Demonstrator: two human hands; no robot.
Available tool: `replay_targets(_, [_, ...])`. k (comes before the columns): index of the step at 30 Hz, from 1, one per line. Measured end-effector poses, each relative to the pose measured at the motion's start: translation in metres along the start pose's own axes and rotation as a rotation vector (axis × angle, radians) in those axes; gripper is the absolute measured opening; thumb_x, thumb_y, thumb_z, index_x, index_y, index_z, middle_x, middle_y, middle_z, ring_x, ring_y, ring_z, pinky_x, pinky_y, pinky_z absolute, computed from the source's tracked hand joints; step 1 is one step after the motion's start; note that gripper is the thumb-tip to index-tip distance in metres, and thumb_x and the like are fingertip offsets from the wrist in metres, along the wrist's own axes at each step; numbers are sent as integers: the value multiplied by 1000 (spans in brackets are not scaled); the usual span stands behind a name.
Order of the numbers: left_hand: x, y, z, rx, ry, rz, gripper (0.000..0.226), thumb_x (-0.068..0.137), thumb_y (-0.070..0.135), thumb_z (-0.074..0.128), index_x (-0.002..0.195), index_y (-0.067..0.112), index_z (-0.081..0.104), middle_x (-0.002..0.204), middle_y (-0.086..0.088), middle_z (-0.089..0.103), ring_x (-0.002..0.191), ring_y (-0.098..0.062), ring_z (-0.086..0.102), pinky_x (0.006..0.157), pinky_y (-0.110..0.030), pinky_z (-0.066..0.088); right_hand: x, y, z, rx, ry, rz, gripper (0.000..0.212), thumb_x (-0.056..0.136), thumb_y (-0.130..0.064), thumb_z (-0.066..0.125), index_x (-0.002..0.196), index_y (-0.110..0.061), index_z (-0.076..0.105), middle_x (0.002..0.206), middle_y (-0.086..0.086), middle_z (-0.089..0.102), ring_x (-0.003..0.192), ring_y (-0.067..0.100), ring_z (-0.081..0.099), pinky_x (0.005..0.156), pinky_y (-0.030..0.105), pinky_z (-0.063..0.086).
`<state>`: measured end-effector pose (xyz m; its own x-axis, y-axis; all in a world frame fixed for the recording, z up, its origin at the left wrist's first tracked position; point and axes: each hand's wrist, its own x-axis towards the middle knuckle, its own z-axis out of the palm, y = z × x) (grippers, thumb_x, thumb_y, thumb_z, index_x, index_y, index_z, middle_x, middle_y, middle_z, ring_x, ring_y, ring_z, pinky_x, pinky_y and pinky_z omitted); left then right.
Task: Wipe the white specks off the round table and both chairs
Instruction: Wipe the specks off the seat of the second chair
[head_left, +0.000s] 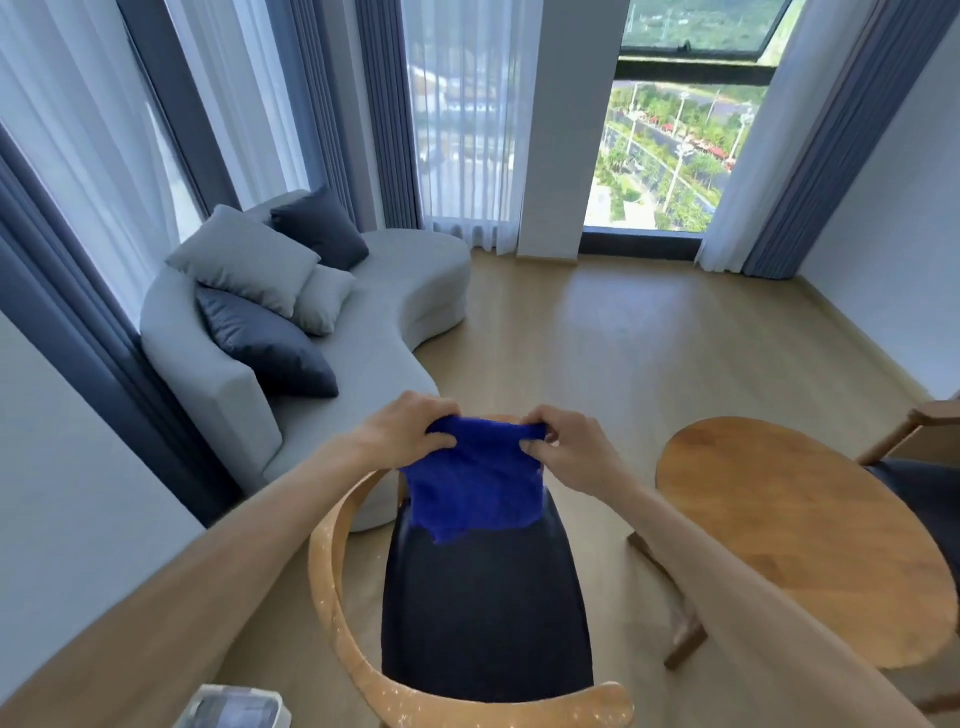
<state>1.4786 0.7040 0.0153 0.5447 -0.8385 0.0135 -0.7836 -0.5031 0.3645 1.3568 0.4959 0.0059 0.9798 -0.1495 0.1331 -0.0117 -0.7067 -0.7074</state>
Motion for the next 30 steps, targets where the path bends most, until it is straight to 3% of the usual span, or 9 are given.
replay_targets(3, [0, -5, 3, -28, -26, -28, 10, 91, 18, 57, 100, 18, 62, 91, 4, 63, 83, -12, 57, 78, -32, 49, 4, -2, 1, 8, 9, -15, 17, 87, 2, 59, 95, -11, 66, 75, -7, 61, 68, 6, 54, 62, 7, 39])
replay_targets(6, [-1, -12, -2, -22, -89, -29, 15, 91, 18, 56, 104, 22, 61, 94, 6, 62, 85, -9, 55, 78, -30, 46, 5, -5, 4, 71, 11, 3, 27, 87, 4, 55, 84, -22, 58, 69, -12, 58, 64, 6, 55, 59, 8, 40])
replay_targets(9, [-3, -12, -9, -30, -108, -19, 15, 90, 16, 55, 97, 29, 56, 89, 8, 60, 81, -6, 52, 73, -25, 41, 5, -5, 7, 113, -8, -22, 30, 88, 6, 53, 85, -24, 56, 71, -13, 58, 66, 5, 56, 61, 10, 43])
replay_targets(13, [0, 0, -16, -53, -116, -70, 4, 79, 11, 53, 80, 14, 56, 74, -3, 60, 71, -15, 53, 69, -38, 46, 8, -12, 5, 197, -36, -68, 30, 88, 7, 53, 91, -21, 59, 80, -8, 62, 76, 11, 58, 68, 13, 45])
replay_targets(15, [2, 6, -21, -85, -112, -77, 5, 79, 8, 51, 79, 11, 54, 72, -4, 58, 68, -15, 51, 67, -36, 44, 12, -13, 4, 236, -26, -89, 29, 89, 7, 53, 94, -21, 61, 87, -4, 66, 85, 17, 62, 74, 19, 49])
replay_targets(19, [1, 11, -31, -168, -158, -79, 21, 86, 8, 47, 92, 23, 60, 84, 5, 64, 79, -10, 59, 72, -32, 49, 17, -10, -2, 277, 2, -90, 28, 92, 4, 53, 102, -20, 64, 95, -4, 68, 93, 18, 64, 80, 26, 53])
replay_targets(24, [2, 16, -35, -161, -281, -33, 19, 93, 18, 49, 102, 33, 57, 99, 9, 64, 93, -8, 59, 83, -33, 52, 19, -7, -1, 277, 52, -66, 28, 92, 1, 58, 112, -17, 64, 100, -9, 65, 97, 15, 62, 83, 26, 55])
replay_targets(30, [1, 15, -33, -99, -297, -48, 21, 97, 22, 47, 110, 38, 46, 110, 5, 63, 96, -12, 60, 83, -34, 56, 15, -5, -5, 394, 117, -40, 31, 89, 4, 61, 97, -26, 62, 94, -9, 66, 91, 13, 62, 75, 29, 54])
